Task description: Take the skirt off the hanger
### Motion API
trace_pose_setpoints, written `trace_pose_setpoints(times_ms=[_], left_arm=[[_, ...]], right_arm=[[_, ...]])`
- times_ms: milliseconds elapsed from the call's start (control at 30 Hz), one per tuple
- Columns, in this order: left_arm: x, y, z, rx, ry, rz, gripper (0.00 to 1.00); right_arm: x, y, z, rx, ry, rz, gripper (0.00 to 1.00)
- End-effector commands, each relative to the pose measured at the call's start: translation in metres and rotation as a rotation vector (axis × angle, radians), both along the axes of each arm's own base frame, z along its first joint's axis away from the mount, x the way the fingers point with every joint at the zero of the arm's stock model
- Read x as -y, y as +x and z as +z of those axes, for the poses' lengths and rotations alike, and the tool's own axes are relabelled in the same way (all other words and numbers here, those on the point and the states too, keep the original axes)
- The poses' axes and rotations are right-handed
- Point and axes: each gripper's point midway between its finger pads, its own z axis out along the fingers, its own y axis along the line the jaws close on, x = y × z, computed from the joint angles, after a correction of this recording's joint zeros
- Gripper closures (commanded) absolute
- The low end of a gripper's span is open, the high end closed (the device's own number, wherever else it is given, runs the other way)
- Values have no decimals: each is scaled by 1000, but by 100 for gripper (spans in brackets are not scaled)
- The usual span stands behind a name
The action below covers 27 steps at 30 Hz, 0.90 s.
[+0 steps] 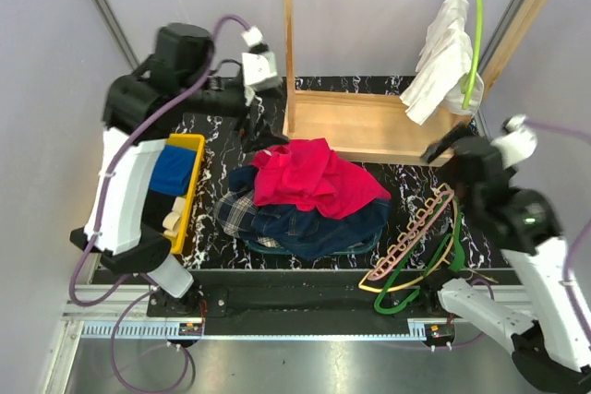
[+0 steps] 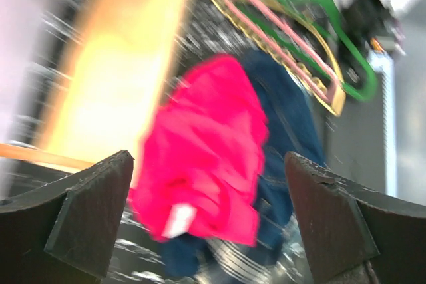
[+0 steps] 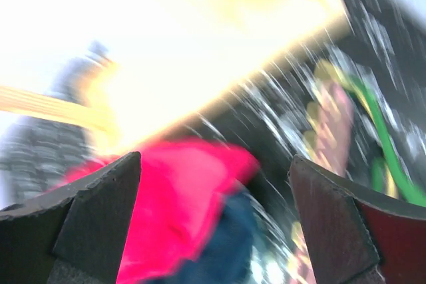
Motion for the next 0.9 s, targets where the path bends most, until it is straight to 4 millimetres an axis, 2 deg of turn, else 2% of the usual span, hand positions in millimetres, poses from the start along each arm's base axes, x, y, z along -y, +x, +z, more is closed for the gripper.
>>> trace_pose_setpoints(times_ms=[0,33,100,133,167,233,300,333,400,433,467,533,567,667,767,800,867], left_arm=[[-12,-3,66,110,-171,116,1],[-9,0,58,79,-171,116,1],[-5,-1,61,75,-209,105,1],[-4,-2,55,55,-205,105,1],[-4,-3,54,42,-208,103,1],[-4,-4,49,23,-201,103,1],[-5,-5,45,22,-193,108,1],[-8,-7,46,30,-194,112,1],[-11,-5,37,24,-174,131,1],[-12,-6,35,25,-169,133,1],[-15,-8,29,23,-158,135,1],[-17,-11,25,28,-148,137,1],[-21,-12,22,31,-143,144,1],[-27,-11,19,37,-141,156,1],[-31,-6,14,18,-139,167,1],[-31,-5,13,12,-137,169,1],[-32,-3,12,7,-139,169,1]], right_arm=[[16,16,150,293,-166,39,0],[13,28,188,359,-176,34,0],[7,46,225,420,-257,58,0],[1,63,243,439,-282,50,0],[2,71,250,430,-354,49,0],[4,96,268,445,-408,3,0],[4,113,277,461,-428,26,0],[20,128,279,459,-431,-24,0],[27,147,278,470,-410,3,0],[45,161,274,461,-390,-39,0],[52,167,271,453,-386,-48,0],[58,186,262,428,-395,-47,0],[64,191,257,407,-401,-53,0],[65,204,244,372,-402,-34,0],[63,214,231,348,-378,-9,9],[64,217,224,336,-366,1,19],[62,222,218,331,-341,14,32]])
